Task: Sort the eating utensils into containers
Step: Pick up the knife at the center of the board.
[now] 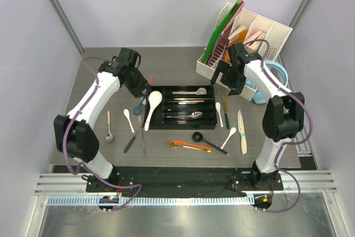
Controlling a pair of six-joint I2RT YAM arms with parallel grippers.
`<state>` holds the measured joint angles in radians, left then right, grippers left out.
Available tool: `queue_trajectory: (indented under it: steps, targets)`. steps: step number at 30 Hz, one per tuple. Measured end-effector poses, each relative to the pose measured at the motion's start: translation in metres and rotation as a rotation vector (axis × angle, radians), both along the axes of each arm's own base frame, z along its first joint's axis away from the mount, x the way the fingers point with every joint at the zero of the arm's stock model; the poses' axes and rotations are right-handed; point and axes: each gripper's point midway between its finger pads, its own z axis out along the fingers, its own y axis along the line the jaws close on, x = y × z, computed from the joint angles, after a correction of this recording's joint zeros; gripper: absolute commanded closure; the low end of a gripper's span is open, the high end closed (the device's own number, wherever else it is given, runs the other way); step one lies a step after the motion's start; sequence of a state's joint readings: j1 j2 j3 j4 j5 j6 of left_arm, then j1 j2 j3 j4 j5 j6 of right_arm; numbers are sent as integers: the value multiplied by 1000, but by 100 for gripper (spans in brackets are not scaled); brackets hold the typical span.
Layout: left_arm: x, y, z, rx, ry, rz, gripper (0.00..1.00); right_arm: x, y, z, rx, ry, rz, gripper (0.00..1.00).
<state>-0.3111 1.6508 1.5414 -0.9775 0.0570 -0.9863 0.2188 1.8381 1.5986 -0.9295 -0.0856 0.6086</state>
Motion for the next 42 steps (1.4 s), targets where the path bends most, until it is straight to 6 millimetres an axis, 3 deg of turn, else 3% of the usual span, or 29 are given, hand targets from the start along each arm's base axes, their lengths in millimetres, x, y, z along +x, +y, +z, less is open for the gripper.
queue_trajectory:
  steps: [3,8,15,20,29,32,35,38,42]
  targets:
    - [-9,13,3,-6,-21,27,63,4,4,4,19,-8,-17,2]
    - [6,28,-1,-13,-38,76,63,20,14,21,40,-62,-18,3]
    - [16,21,-23,-39,10,59,63,48,55,44,30,-145,83,3]
    - [22,16,-23,-59,-10,26,63,47,71,45,-5,-139,143,3]
    - [27,26,-23,-36,-37,3,63,47,72,36,-29,-102,166,0]
    - [27,42,-26,-9,-31,19,63,37,55,16,-86,-57,145,0]
    - [16,62,-33,11,-13,48,63,18,21,-5,-158,16,97,0]
    - [0,77,-43,23,36,75,64,-17,-32,-23,-252,87,21,6]
    - [-4,80,-46,19,58,78,64,-61,-78,-21,-314,107,-71,14]
